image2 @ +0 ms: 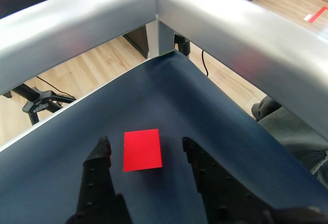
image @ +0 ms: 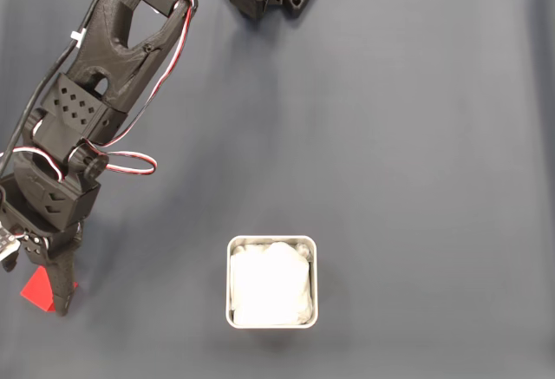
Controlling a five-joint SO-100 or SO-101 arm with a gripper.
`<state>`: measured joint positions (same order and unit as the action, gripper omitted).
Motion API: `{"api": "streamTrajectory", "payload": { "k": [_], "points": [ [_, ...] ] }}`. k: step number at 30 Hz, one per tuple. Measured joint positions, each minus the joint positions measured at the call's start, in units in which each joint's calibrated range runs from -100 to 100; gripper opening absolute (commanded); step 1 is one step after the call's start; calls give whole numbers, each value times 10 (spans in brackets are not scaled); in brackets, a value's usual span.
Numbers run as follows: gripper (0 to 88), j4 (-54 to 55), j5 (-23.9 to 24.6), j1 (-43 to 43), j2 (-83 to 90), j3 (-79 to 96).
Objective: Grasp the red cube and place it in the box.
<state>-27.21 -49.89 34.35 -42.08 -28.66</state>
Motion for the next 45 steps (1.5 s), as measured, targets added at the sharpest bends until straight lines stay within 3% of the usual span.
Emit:
{"api": "streamTrajectory", "payload": {
  "k": [45],
  "points": [
    [331,0,-9,-10,-28,4]
  ]
}}
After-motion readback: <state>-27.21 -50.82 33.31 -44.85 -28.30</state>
